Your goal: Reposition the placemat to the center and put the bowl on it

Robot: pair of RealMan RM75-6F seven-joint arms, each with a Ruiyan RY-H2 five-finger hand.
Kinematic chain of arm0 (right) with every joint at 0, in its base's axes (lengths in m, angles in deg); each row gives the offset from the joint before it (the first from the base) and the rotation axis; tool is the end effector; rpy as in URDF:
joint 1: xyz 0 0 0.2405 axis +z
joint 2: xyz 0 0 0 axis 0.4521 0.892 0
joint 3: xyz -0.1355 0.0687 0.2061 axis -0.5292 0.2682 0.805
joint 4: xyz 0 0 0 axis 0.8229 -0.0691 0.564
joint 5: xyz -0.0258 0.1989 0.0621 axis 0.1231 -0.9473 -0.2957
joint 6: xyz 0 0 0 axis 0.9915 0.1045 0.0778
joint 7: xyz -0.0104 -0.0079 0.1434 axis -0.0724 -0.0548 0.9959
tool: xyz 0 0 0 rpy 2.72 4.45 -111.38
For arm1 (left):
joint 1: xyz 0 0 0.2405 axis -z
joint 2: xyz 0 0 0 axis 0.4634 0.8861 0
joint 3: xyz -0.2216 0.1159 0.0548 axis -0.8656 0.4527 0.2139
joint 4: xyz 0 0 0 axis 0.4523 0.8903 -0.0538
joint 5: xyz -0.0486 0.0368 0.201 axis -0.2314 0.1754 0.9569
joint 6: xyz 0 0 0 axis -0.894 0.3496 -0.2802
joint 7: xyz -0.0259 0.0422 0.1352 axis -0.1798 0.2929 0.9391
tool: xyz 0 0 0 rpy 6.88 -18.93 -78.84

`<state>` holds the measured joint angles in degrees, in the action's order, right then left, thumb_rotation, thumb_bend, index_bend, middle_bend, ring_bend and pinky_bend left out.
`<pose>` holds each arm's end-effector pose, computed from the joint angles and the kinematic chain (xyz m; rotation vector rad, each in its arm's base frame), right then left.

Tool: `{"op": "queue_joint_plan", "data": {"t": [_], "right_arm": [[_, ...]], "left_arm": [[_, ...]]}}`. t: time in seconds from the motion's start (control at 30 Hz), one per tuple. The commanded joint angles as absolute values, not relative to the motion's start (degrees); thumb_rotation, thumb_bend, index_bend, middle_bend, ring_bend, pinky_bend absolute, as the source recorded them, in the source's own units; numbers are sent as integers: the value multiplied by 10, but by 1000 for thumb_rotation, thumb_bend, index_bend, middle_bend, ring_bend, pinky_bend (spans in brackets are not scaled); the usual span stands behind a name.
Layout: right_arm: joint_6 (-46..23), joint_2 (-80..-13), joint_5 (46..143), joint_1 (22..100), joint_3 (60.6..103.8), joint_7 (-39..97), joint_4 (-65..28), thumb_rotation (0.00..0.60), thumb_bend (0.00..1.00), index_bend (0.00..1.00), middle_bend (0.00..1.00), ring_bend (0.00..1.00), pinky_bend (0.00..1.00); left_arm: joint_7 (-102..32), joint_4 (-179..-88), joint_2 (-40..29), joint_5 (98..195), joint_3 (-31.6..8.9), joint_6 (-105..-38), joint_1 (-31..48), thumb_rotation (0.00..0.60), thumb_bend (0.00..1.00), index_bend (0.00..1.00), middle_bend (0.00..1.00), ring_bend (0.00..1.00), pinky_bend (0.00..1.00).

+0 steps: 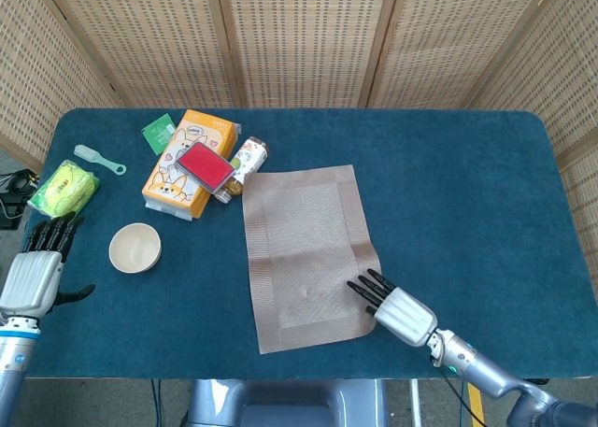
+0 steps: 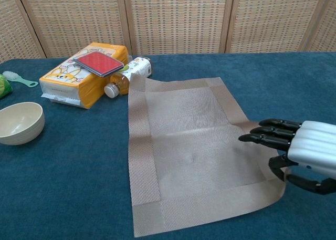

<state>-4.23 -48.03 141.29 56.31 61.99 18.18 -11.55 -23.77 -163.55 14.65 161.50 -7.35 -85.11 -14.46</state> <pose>-0.2520 -0.2368 -0.0010 2.3149 -0.3089 0.8555 -0.2732 0.2218 0.1416 -1.4420 -0.9479 -0.8372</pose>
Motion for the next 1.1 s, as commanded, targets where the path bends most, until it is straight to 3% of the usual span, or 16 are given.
{"op": "queue_joint_plan", "data": {"t": [0.03,0.5,0.73,1.03,1.07,1.1], "right_arm": [[-21,-461,1420,550,609,175,-94,600,694,645,0,0,0],[-44,-395,1386,568,642,112,26,600,694,647,0,0,0],[-82,-439,1412,634,656,39,181,600,693,649,0,0,0],[-95,-497,1428,689,652,27,289,600,654,631,0,0,0],[-96,-505,1427,693,652,23,301,600,640,607,0,0,0],[-96,-514,1424,696,655,17,313,600,600,500,0,0,0]], "left_arm": [[-238,-1634,146,1619,-72,-848,-144,600,0,0,0,0,0],[-216,-1629,135,1622,-72,-850,-143,600,0,0,0,0,0],[-215,-1628,134,1620,-72,-847,-142,600,0,0,0,0,0],[-217,-1622,132,1609,-76,-838,-140,600,0,0,0,0,0],[-217,-1621,132,1607,-77,-837,-139,600,0,0,0,0,0],[-217,-1620,132,1605,-77,-835,-139,600,0,0,0,0,0]]}}
